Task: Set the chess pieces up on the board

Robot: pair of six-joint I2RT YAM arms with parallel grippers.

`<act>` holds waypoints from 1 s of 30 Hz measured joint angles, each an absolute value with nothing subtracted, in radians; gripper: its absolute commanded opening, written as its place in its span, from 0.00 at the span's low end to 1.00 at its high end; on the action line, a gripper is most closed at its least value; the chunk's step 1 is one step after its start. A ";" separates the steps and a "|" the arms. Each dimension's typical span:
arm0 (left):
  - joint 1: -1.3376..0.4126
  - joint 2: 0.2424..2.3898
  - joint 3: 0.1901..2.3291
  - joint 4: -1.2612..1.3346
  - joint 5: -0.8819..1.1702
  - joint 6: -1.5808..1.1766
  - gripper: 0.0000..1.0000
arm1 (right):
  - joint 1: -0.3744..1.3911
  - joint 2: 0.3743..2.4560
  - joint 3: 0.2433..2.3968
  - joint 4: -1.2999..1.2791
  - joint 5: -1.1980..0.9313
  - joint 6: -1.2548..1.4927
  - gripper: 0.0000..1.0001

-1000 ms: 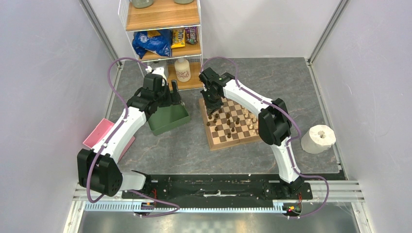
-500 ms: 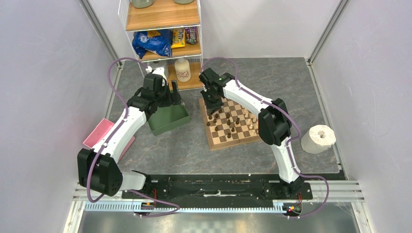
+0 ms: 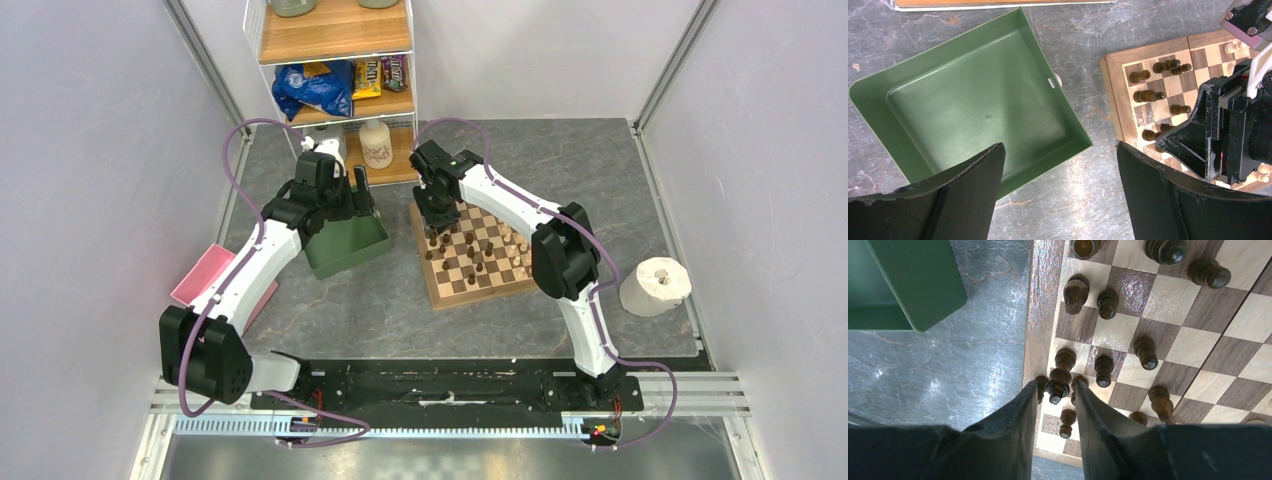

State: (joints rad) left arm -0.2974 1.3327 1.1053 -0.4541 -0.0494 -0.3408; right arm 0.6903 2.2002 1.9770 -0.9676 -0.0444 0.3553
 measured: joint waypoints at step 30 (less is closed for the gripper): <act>-0.298 1.333 1.105 -0.454 -0.051 -0.341 0.89 | 0.504 1.921 1.691 -0.925 0.040 0.424 0.57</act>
State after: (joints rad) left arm -0.2977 1.3327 1.1053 -0.4541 -0.0505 -0.3412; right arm 0.5037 1.9213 1.6905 -0.9249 0.0402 0.4236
